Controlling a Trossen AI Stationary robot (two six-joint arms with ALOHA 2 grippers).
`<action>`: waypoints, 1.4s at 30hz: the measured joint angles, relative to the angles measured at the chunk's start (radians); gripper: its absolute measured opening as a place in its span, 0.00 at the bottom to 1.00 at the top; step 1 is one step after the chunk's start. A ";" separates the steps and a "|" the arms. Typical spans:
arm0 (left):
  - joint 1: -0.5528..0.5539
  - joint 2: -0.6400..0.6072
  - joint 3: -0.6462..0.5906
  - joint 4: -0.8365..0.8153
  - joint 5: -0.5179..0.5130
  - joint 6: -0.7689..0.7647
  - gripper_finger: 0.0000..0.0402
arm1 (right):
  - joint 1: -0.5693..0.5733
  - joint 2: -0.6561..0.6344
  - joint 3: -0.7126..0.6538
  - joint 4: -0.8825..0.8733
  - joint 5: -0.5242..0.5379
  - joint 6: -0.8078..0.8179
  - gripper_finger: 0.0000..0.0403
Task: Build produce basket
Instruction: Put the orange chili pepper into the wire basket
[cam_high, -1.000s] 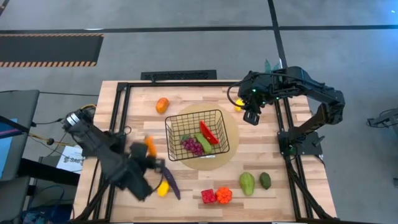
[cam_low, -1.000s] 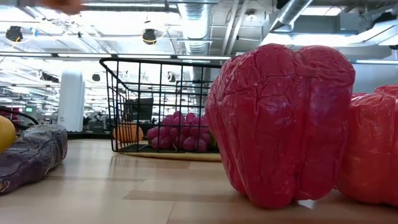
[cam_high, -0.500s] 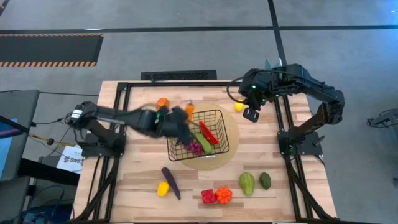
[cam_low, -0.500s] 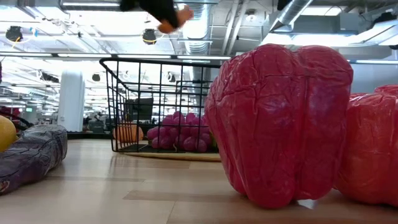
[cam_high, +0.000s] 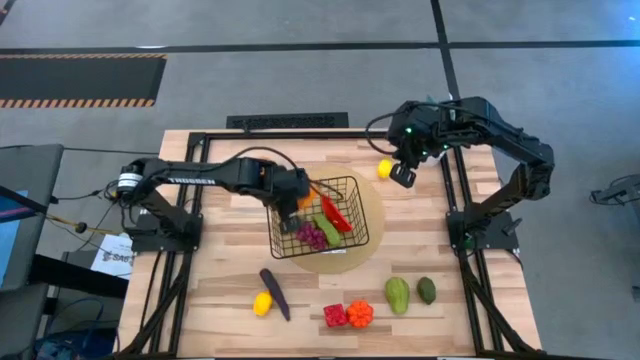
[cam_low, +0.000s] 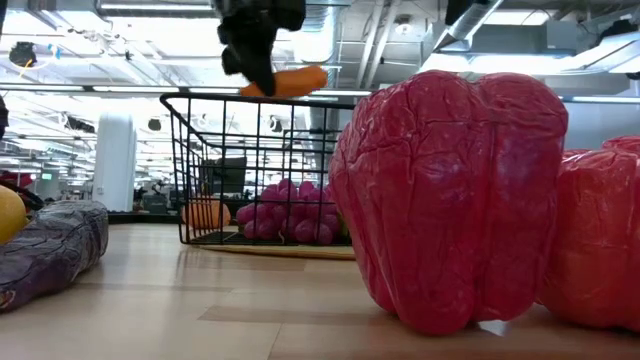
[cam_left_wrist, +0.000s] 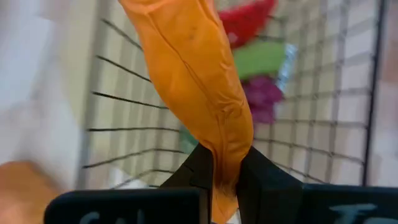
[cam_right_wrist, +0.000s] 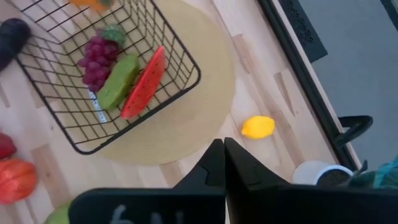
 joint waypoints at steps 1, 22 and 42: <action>-0.001 -0.001 -0.016 0.020 0.025 0.013 0.03 | -0.005 0.000 0.000 0.000 0.000 0.000 0.02; 0.085 -0.001 -0.299 0.303 0.204 0.124 0.03 | -0.016 0.000 0.000 0.010 0.002 0.029 0.01; 0.091 -0.003 -0.375 0.350 0.198 0.139 0.03 | -0.016 0.000 0.000 0.041 0.002 0.029 0.01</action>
